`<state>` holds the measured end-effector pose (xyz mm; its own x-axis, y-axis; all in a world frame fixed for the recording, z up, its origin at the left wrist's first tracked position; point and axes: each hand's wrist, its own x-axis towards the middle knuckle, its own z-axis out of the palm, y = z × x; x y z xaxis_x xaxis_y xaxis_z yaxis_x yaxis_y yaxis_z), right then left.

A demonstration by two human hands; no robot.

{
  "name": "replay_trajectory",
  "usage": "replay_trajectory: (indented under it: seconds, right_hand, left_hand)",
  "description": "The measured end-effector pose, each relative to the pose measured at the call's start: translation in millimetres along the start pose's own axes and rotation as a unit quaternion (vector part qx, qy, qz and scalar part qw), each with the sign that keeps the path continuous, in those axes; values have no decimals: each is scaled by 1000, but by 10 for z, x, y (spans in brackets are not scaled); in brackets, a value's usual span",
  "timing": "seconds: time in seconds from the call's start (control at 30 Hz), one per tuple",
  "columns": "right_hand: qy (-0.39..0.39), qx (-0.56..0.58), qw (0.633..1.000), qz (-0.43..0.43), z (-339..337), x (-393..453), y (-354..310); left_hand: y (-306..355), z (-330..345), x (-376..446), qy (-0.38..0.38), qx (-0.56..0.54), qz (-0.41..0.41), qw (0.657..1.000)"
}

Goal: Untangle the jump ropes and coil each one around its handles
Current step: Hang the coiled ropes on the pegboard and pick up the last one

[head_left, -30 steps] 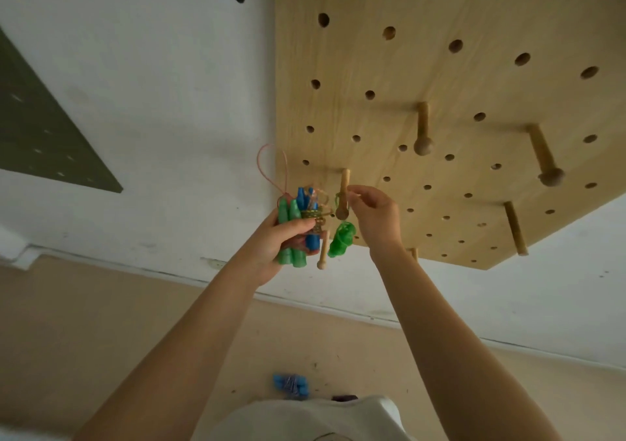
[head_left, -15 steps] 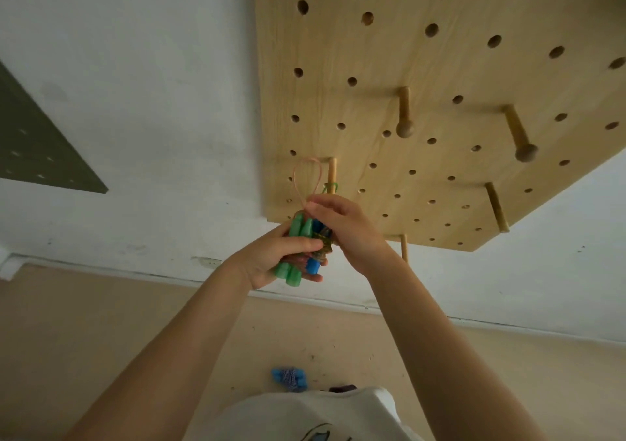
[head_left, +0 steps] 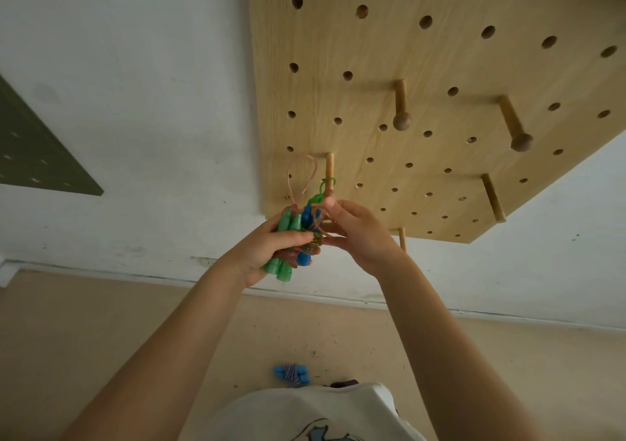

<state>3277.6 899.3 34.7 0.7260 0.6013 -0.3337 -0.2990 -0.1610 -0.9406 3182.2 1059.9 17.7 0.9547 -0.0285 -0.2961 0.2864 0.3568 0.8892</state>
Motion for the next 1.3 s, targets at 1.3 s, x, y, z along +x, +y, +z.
replay_trajectory:
  seconds: [1.3]
  right_hand:
    - [181,-102,976,-67,-247,445,9]
  left_hand:
    - [139,180,728,270,74,33,959]
